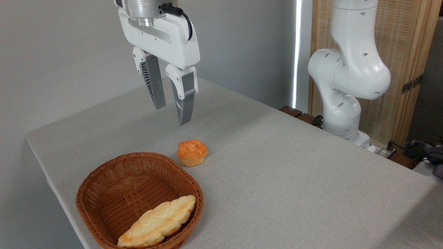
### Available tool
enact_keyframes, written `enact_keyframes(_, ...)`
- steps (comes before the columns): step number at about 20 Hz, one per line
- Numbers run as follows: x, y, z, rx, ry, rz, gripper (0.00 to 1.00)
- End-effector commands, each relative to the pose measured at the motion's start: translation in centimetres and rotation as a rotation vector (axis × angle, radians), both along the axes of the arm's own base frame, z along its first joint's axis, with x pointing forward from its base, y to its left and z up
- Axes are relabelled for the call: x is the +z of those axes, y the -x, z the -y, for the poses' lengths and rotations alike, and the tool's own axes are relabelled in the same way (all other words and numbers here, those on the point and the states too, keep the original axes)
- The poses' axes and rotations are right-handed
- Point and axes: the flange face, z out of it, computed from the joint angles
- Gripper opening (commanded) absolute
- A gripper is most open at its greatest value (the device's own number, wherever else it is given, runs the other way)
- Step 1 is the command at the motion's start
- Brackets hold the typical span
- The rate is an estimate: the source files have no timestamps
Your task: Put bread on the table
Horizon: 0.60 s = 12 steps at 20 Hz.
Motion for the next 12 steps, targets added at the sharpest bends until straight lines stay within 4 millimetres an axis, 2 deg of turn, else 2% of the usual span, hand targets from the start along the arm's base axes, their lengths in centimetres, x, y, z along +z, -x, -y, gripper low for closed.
enact_keyframes(1, 0.22, 0.65, -0.20, 0.007, -0.080, -0.020, 1.00)
enact_keyframes(12, 0.22, 0.78, -0.33, 0.000, -0.099, -0.026, 1.00)
